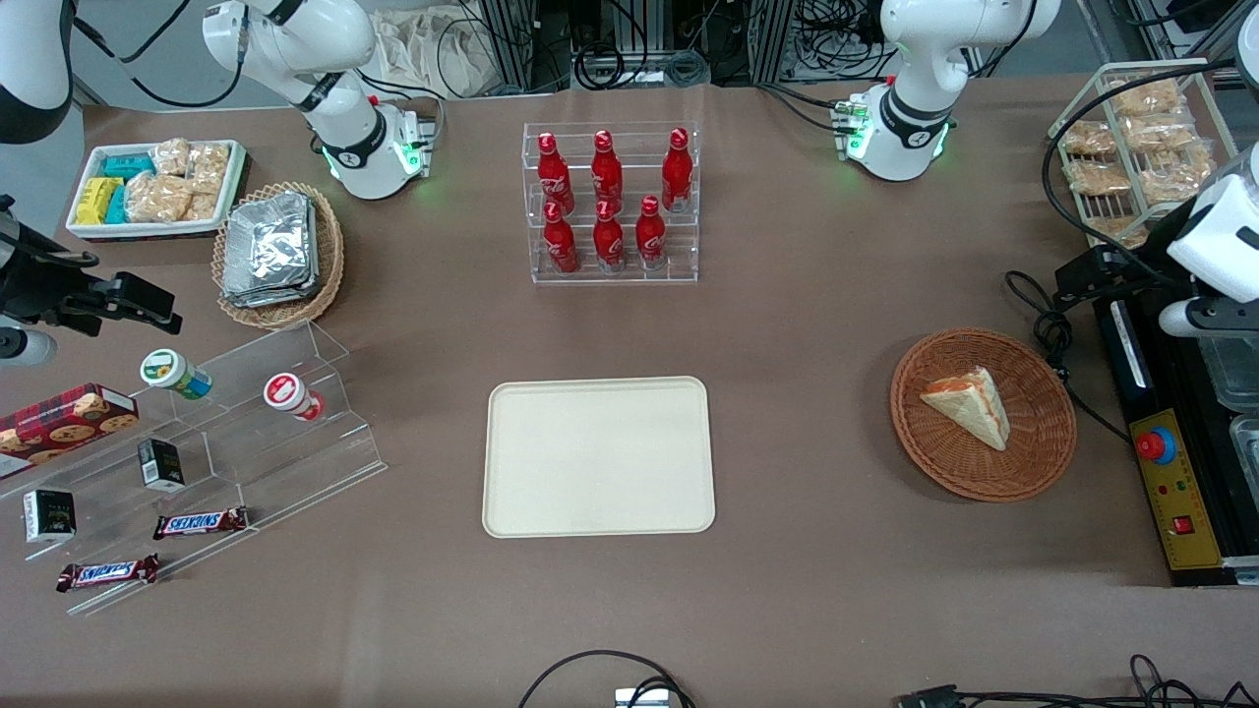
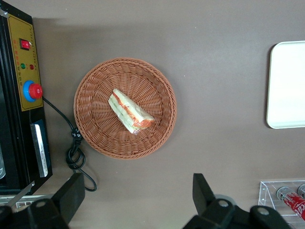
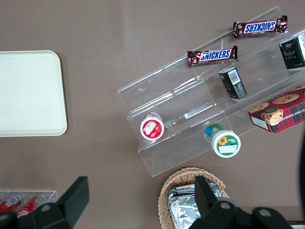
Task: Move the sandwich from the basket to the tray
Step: 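Move the left gripper down over the wrapped sandwich in the wicker basket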
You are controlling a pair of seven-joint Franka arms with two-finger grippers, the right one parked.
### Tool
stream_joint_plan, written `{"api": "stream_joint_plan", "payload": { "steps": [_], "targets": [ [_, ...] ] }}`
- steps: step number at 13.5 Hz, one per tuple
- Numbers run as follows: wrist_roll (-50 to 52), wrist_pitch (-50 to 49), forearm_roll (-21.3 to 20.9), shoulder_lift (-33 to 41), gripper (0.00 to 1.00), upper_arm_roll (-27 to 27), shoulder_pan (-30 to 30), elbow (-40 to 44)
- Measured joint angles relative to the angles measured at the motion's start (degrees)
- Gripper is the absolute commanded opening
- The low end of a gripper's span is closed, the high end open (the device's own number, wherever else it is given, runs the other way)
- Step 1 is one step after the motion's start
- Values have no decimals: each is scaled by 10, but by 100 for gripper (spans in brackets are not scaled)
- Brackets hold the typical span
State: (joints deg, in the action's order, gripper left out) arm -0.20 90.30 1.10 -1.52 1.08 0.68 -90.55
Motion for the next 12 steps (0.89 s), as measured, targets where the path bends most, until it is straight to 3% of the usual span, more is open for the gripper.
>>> {"api": "stream_joint_plan", "payload": {
  "steps": [5,8,12],
  "targets": [
    [13,0,0,-3,100,-1,0,-1],
    [70,10,-16,-21,100,-1,0,-16],
    [157,106,-21,-28,100,-2,-1,-99]
  ]
}}
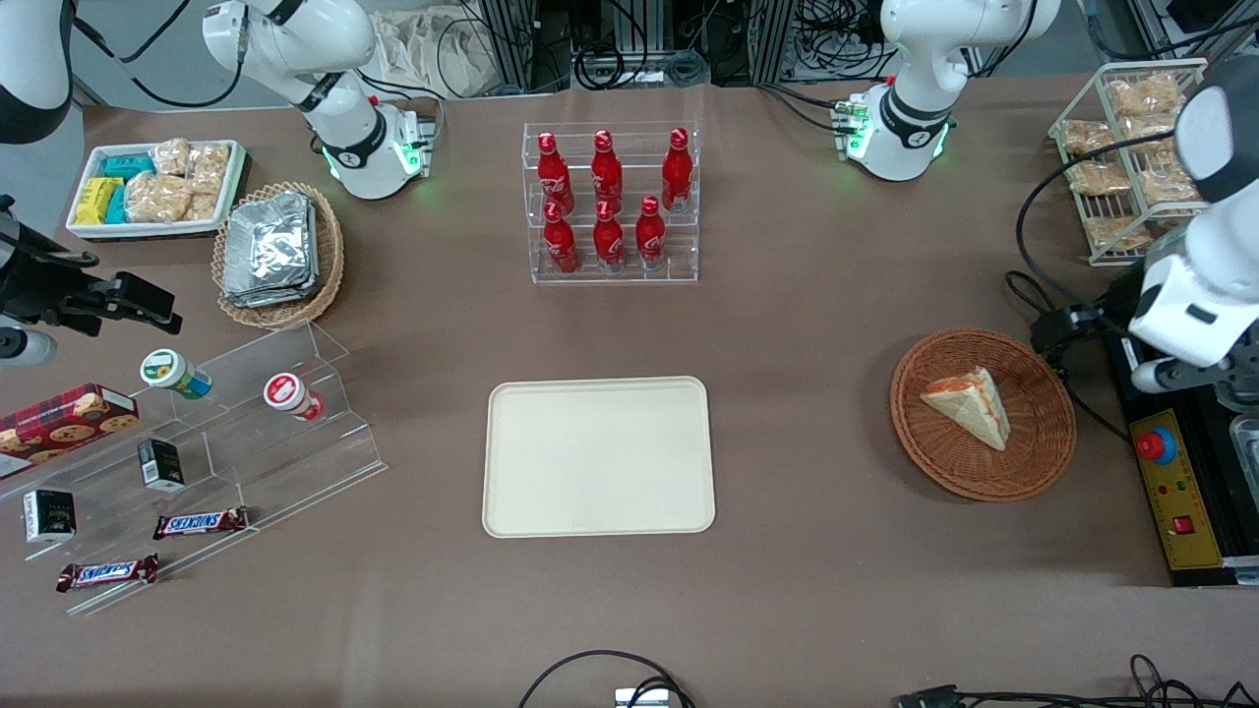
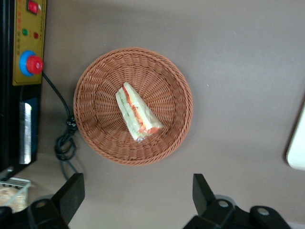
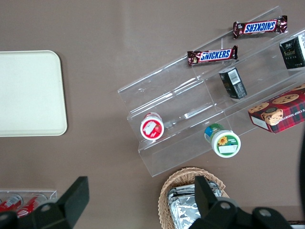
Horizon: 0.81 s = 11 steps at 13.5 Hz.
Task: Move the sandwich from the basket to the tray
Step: 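Move the left gripper down over the wrapped sandwich in the wicker basket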
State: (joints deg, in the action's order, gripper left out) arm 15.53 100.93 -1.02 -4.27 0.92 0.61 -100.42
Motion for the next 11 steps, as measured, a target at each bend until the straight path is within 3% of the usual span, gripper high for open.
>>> {"api": "stream_joint_plan", "payload": {
  "steps": [8,11],
  "targets": [
    [172,227,-1,19,100,-6,-11,-205],
    [214,268,-1,24,100,-6,-12,-247]
  ]
}}
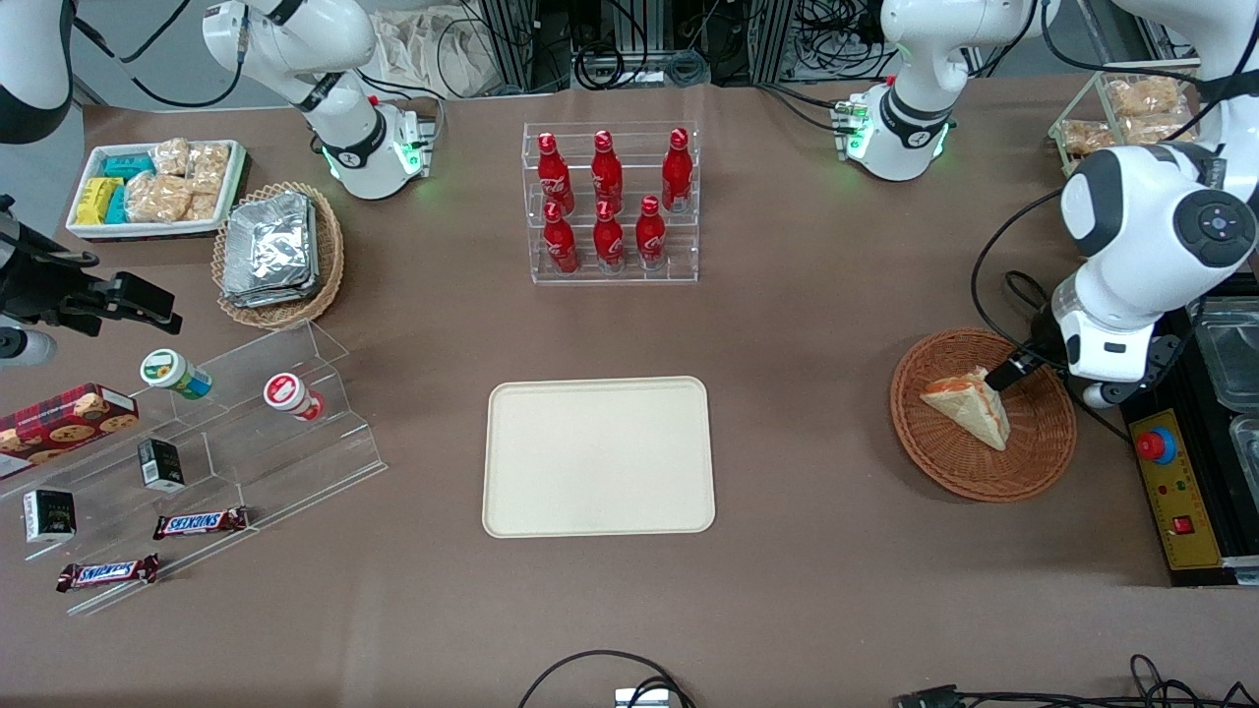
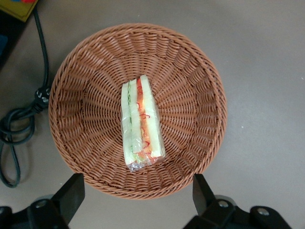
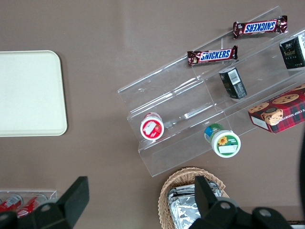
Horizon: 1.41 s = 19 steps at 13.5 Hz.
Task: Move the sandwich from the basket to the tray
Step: 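Move the left gripper down over the wrapped sandwich in the wicker basket, then close the left gripper on the sandwich's wrapped edge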
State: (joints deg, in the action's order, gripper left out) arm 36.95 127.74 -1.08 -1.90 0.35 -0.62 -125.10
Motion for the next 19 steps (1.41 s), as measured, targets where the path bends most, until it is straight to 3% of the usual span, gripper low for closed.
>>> {"api": "stream_joint_plan", "payload": {
  "steps": [10,18,19],
  "targets": [
    [76,165,0,-32,100,0,-1,-92],
    [86,248,0,-87,100,0,-9,-102],
    [87,257,0,-95,96,0,-9,-103]
  ]
}}
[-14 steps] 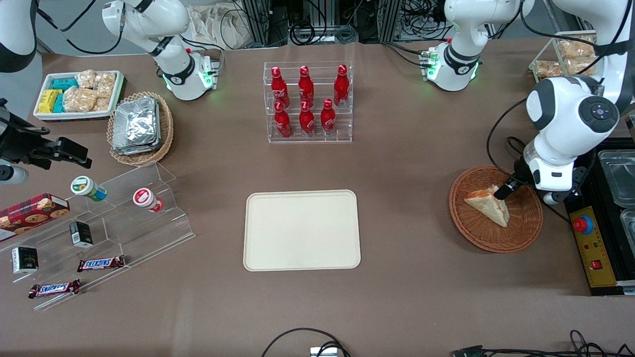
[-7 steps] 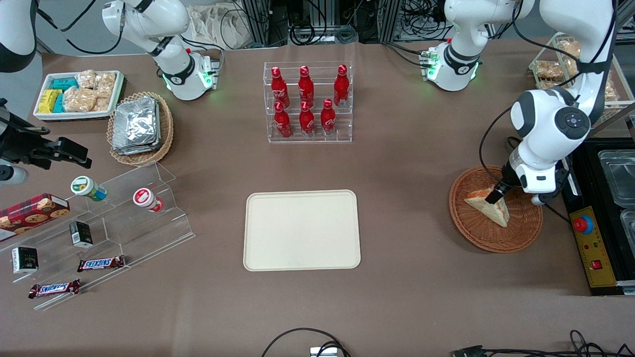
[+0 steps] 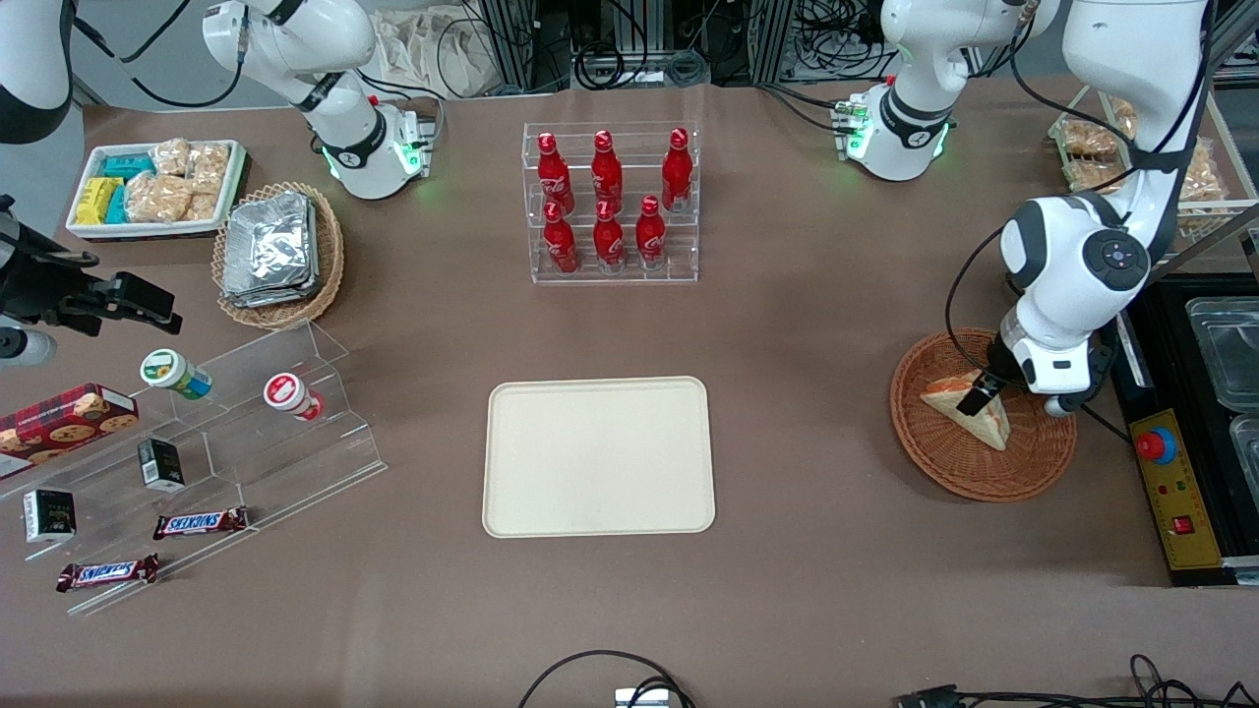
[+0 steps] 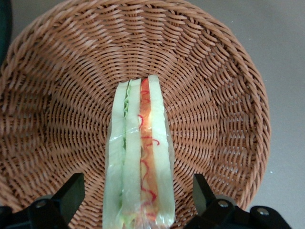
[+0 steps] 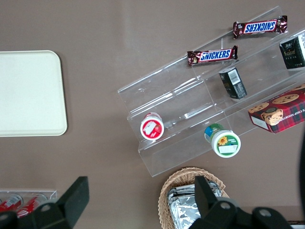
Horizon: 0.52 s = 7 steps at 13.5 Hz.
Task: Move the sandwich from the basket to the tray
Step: 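Close the left gripper on the sandwich's wrapped edge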
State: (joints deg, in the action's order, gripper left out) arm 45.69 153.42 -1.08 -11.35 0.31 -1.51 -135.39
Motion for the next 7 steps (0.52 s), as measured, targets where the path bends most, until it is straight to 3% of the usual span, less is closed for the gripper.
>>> {"api": "stream_joint_plan", "payload": {
  "steps": [2,4,5,7],
  "targets": [
    [1,11,0,-12,78,0,0,0],
    [1,19,0,-19,38,0,0,0],
    [2,20,0,-20,25,0,0,0],
    [2,21,0,-20,19,0,0,0]
  ]
}}
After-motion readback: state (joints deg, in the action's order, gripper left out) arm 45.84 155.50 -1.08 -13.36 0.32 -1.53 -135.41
